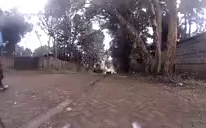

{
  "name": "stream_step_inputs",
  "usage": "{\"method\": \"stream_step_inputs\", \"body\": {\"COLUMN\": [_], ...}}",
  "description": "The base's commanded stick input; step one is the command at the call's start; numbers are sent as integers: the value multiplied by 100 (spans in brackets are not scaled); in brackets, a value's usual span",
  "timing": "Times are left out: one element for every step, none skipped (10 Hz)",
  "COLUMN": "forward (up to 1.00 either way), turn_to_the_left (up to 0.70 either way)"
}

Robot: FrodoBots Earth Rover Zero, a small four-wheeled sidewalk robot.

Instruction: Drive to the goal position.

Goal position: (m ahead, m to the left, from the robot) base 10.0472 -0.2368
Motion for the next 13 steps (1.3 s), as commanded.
{"method": "stream_step_inputs", "body": {"forward": [50,50,50,50,50,50,50,50,50,50,50,50,50], "turn_to_the_left": [0,-6,-28,-49,-50,-50,-50,-50,-46,-37,-27,-18,-8]}}
